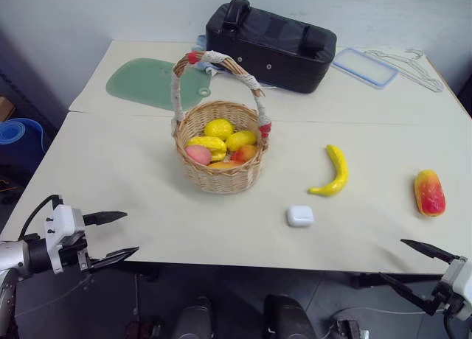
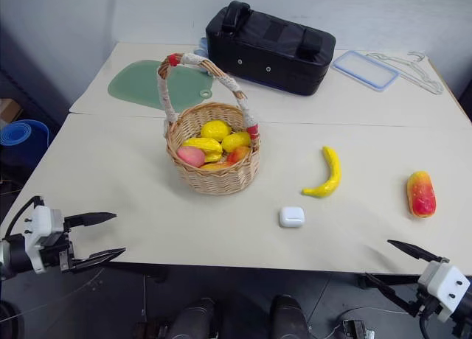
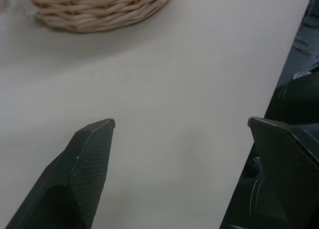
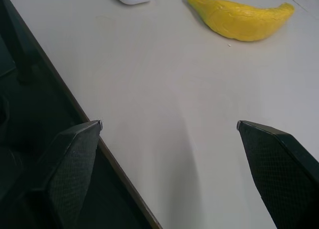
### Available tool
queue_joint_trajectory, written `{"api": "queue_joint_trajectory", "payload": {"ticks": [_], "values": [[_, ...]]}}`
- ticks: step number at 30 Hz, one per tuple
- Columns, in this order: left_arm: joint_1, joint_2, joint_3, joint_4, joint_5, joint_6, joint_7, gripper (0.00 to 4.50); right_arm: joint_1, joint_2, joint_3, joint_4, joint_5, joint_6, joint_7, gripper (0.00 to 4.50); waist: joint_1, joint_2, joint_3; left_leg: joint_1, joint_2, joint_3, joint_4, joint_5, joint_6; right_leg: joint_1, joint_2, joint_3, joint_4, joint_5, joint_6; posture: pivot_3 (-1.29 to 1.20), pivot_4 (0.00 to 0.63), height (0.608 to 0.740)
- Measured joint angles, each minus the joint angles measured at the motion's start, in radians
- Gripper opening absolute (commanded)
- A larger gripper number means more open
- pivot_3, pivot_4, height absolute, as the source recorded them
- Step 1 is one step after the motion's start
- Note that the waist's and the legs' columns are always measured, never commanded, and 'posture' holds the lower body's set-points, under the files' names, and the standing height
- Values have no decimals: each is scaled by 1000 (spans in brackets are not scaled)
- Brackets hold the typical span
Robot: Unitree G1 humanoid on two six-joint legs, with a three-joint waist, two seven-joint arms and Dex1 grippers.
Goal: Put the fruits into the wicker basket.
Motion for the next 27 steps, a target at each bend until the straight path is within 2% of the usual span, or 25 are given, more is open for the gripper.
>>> {"api": "queue_joint_trajectory", "payload": {"ticks": [3, 7, 11, 15, 18, 23, 27], "values": [[-11, -16, -17, -54, -28, 33, -2, 4500, -4, -8, 13, -25, 13, 16, 1, 4481, 0, 0, 0, 0, 0, 0, 0, 0, 0, 0, 0, 0, 1, 0, 0, 0, 150, 740], [-30, -33, -83, -170, -69, 99, 3, 4500, -5, -99, 114, -237, 72, 149, 44, 4481, -1, 0, 0, 0, 2, 0, 1, 0, 0, 0, 1, 1, 2, 0, 0, 0, 150, 740], [-98, -62, -158, -280, -99, 143, 24, 4500, -153, -165, 253, -380, 98, 363, 9, 4481, 1, 0, 0, -1, 2, -2, 6, -1, -1, 0, 1, 0, 2, 1, -2, 0, 150, 740], [-150, -72, -222, -298, -101, 155, 18, 4500, -320, -168, 415, -360, 9, 472, -26, 4481, 5, 0, 0, -3, 2, -1, 9, -2, 0, -1, 1, -1, 2, 1, -2, 0, 150, 740], [-190, -84, -255, -298, -101, 162, 18, 4500, -446, -131, 501, -285, -33, 523, -41, 4481, 7, 0, 0, -4, 2, 0, 11, -3, 1, 0, 1, -1, 2, 1, -2, 0, 150, 740], [-233, -157, -281, -304, -112, 186, 80, 4500, -633, -84, 589, -139, -87, 542, -42, 4481, 3, 0, 0, -4, 2, -1, 12, -3, 1, 0, 1, -2, 8, 1, -1, 0, 150, 740], [-219, -165, -291, -305, -107, 186, 86, 4500, -749, -56, 633, -19, -122, 553, -26, 4481, 0, 0, 0, -4, 2, 0, 12, -3, 1, -1, 1, -2, 8, 1, -1, 0, 150, 740]]}}
